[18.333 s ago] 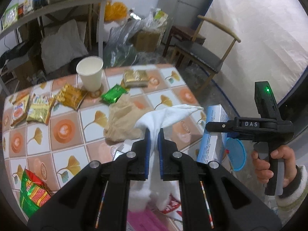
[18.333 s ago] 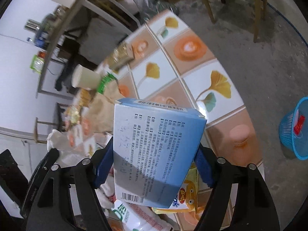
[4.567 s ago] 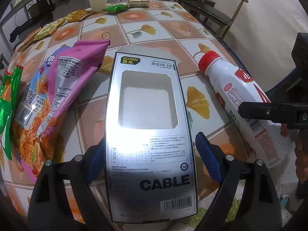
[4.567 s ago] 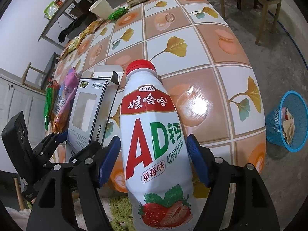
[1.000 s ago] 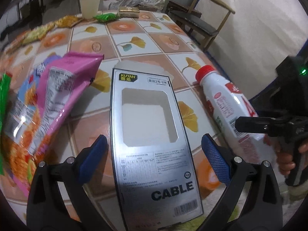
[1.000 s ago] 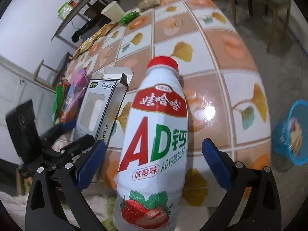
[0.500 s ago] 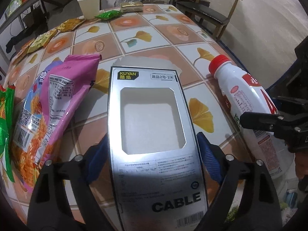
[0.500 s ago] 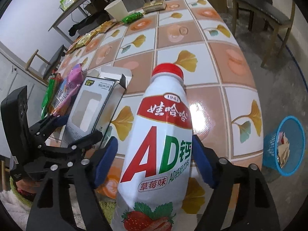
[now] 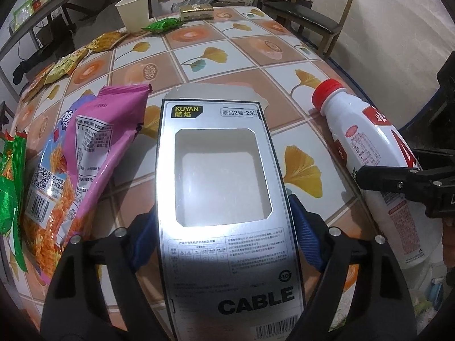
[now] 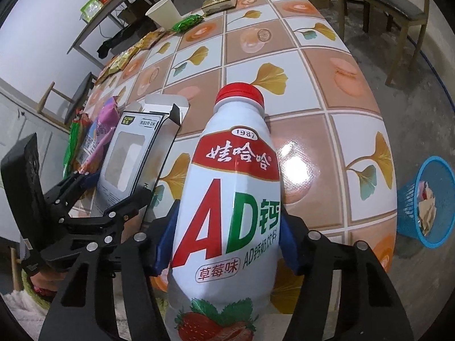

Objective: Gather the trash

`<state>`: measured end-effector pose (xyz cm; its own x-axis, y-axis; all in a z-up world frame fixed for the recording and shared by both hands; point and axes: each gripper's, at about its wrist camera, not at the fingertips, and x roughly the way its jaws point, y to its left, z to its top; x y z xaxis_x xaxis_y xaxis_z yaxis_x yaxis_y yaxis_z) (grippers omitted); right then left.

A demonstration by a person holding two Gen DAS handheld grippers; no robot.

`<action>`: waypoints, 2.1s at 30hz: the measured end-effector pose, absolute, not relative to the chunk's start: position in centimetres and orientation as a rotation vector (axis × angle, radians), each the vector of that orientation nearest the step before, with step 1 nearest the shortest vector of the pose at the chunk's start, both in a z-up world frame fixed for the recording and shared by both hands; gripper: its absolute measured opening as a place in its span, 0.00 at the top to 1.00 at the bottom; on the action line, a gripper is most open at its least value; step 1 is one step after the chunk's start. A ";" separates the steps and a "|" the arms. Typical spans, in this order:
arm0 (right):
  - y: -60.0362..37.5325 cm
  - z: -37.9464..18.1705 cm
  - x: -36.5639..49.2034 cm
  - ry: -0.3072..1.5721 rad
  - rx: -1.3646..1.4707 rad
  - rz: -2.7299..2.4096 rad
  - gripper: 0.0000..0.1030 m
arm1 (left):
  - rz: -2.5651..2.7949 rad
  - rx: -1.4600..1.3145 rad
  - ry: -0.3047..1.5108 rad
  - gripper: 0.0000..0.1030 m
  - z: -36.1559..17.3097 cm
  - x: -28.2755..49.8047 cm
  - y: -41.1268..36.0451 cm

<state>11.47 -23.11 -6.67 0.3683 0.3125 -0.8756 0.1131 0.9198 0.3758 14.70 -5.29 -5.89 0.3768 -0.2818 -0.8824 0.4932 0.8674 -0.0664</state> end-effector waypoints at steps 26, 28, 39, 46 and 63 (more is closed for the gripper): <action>-27.0 -4.2 8.1 1.062 0.525 0.112 0.42 | -0.548 0.201 0.981 0.24 -1.1 12.7 -7.8; -28.3 -3.7 7.1 1.030 0.553 0.093 0.42 | -0.570 0.212 0.971 0.24 -0.6 12.5 -8.9; -40.8 -3.2 -2.2 0.880 0.718 -0.169 0.42 | -0.883 0.309 0.962 0.24 1.9 10.4 -23.3; -49.4 -6.0 -8.6 0.830 0.872 -0.351 0.42 | -1.065 0.398 1.052 0.24 -0.1 8.5 -35.6; -65.3 -17.5 -10.5 0.740 1.122 -0.602 0.27 | -1.146 0.472 1.145 0.12 -8.4 8.1 -56.6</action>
<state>-10.48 -65.29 -17.47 0.6216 -0.0617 -0.7809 0.7521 0.3255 0.5730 8.15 -56.62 -8.44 -0.0289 -0.4626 -0.8861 0.8865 0.3977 -0.2366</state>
